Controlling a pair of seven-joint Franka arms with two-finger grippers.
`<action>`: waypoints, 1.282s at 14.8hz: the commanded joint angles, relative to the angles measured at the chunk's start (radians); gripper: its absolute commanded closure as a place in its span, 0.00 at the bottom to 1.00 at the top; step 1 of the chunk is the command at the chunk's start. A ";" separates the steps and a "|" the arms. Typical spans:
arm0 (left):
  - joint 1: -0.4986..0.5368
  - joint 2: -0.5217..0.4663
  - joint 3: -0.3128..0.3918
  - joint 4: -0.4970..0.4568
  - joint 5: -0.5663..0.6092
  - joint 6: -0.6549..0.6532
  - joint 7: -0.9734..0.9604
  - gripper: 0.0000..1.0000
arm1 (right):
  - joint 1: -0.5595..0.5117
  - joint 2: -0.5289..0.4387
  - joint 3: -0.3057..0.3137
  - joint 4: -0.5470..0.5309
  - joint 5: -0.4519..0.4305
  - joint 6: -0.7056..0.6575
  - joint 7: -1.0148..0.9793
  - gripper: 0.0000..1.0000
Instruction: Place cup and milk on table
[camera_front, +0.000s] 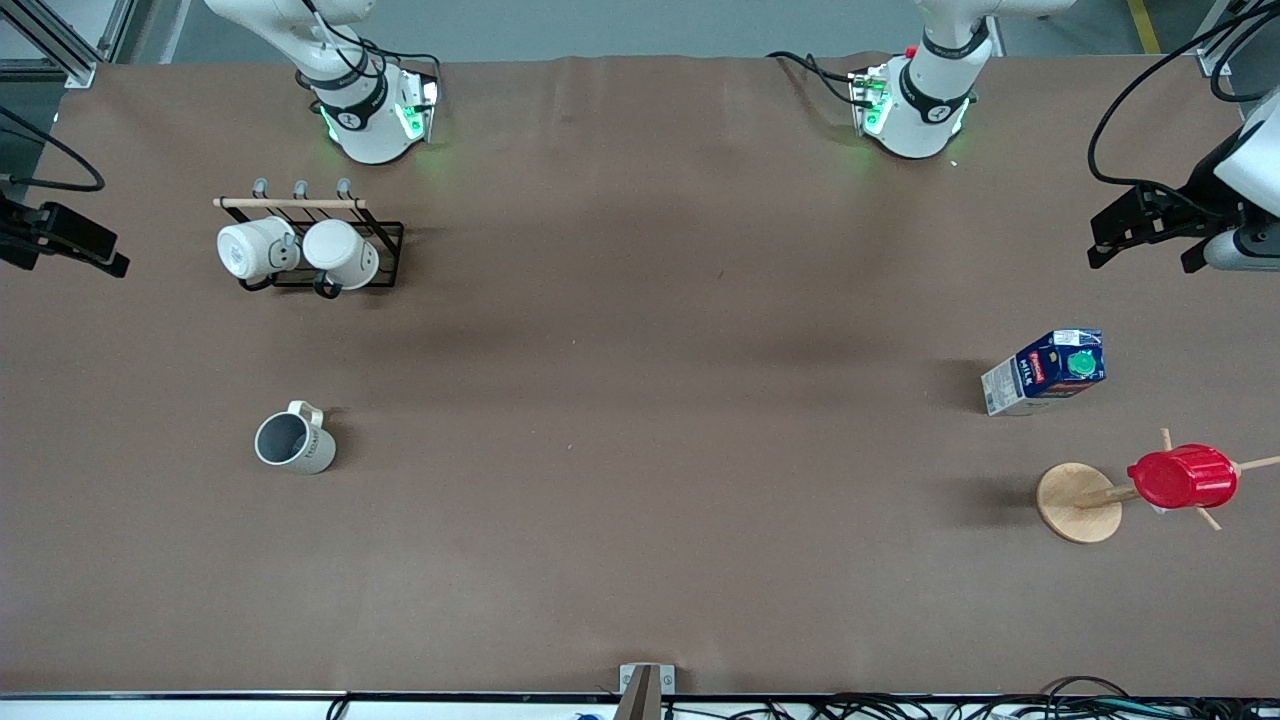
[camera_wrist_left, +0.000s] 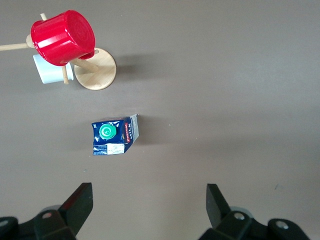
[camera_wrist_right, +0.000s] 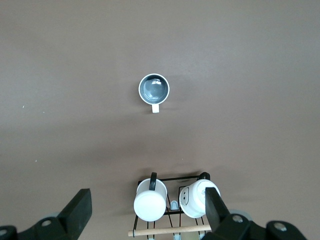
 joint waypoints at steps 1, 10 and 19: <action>-0.001 -0.022 0.004 -0.019 -0.019 0.007 -0.007 0.00 | -0.007 -0.015 0.005 -0.014 -0.006 0.004 -0.010 0.00; 0.000 0.013 0.045 -0.021 -0.017 0.008 -0.012 0.00 | -0.016 0.002 0.005 -0.019 -0.005 0.017 -0.024 0.00; 0.003 0.080 0.145 -0.203 -0.017 0.272 0.019 0.00 | -0.050 0.217 0.006 -0.266 0.000 0.537 -0.085 0.00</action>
